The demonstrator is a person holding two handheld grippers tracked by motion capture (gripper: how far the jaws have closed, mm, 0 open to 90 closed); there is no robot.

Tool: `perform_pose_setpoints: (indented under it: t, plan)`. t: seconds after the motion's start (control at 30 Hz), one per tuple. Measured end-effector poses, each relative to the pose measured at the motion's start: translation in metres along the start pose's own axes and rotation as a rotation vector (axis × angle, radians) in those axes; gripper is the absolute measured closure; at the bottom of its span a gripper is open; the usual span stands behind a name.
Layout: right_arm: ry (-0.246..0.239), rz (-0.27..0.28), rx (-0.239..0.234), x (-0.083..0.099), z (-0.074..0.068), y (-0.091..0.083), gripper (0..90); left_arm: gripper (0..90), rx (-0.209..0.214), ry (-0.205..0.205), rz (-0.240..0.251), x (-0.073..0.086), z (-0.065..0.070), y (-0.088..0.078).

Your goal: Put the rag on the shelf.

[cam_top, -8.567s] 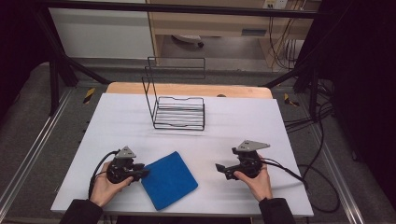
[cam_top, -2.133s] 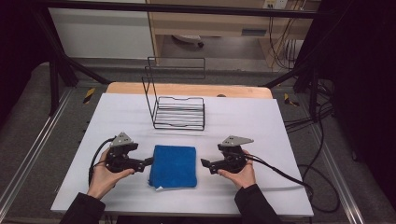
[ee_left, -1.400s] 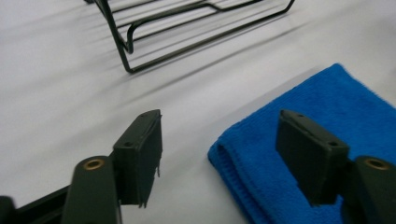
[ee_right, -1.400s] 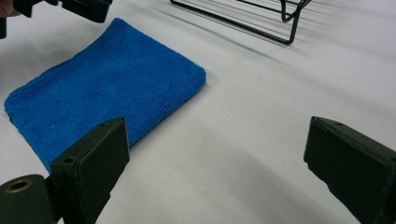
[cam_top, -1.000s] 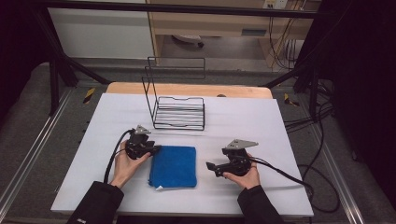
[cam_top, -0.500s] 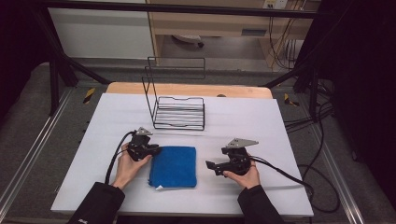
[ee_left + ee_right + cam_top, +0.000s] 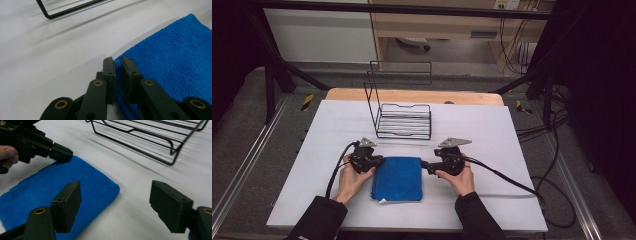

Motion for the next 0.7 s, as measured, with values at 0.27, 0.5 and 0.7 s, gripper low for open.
perform_pose_setpoints:
  t: [0.27, 0.5, 0.7]
  plan:
    - [0.004, -0.060, 0.041, -0.004, -0.002, 0.036, 46.0, 81.2, 0.001, 0.018, 0.005, 0.001, 0.000, 0.000]
    - [0.017, -0.093, 0.031, -0.002, -0.002, 0.038, 57.8, 81.2, 0.006, 0.025, 0.008, 0.001, 0.000, 0.000]
    - [0.028, -0.120, 0.025, 0.001, -0.003, 0.042, 61.3, 81.1, 0.007, 0.030, 0.008, 0.001, 0.000, 0.000]
Point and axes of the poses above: each handheld gripper's, and its own axes: y roughly forward along the jaws, x roughly out of its underside, z roughly to its right, the point moved 1 cm from there along y, roughly forward along the jaws, and after that the axes turned 6 degrees about x, right-handed, at the moved point
